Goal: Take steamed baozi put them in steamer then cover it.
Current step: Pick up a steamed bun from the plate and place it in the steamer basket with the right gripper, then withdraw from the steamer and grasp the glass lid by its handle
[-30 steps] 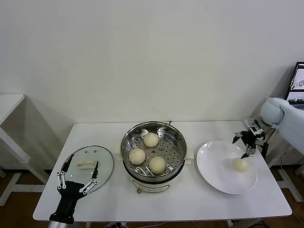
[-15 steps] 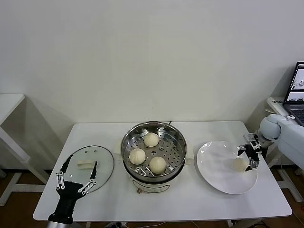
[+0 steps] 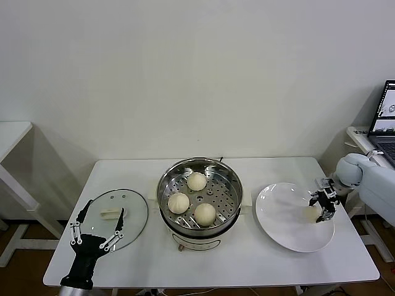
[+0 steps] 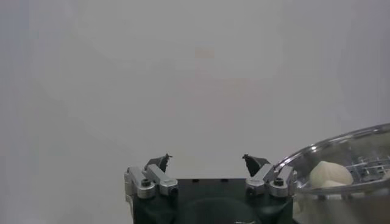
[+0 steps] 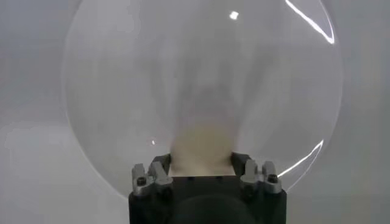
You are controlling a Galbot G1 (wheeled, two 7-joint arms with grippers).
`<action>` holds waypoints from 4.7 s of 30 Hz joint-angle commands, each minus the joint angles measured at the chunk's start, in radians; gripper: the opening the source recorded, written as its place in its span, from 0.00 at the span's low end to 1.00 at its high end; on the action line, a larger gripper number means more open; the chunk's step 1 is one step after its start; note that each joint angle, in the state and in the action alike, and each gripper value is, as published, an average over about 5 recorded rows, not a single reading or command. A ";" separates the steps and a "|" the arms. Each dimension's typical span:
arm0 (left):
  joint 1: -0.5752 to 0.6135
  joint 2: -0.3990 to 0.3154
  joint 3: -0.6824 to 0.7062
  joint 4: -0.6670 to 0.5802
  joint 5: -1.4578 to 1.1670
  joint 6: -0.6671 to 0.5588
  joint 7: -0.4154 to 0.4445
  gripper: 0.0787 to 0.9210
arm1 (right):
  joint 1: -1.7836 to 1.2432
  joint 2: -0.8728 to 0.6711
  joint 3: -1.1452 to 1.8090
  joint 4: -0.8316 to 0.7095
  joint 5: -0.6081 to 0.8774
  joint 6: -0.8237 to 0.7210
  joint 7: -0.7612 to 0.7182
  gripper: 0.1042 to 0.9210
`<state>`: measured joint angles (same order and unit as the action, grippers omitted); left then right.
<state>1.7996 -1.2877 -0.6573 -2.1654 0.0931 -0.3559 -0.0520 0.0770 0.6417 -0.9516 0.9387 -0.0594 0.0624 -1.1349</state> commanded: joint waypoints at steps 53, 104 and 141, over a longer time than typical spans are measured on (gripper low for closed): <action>-0.045 -0.007 0.015 -0.005 -0.010 0.003 -0.004 0.88 | 0.576 0.501 -0.539 0.353 0.481 -0.282 0.001 0.68; -0.218 0.071 -0.034 0.247 0.907 0.200 -0.069 0.88 | -1.056 0.240 1.226 0.687 0.496 0.172 1.457 0.88; -0.426 0.044 -0.001 0.672 1.141 0.109 -0.235 0.88 | -1.369 0.468 1.409 0.721 0.373 0.262 1.365 0.88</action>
<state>1.4569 -1.2370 -0.6674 -1.5886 1.2041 -0.2560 -0.2651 -1.2513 1.0899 0.4283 1.6615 0.3346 0.3167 0.2283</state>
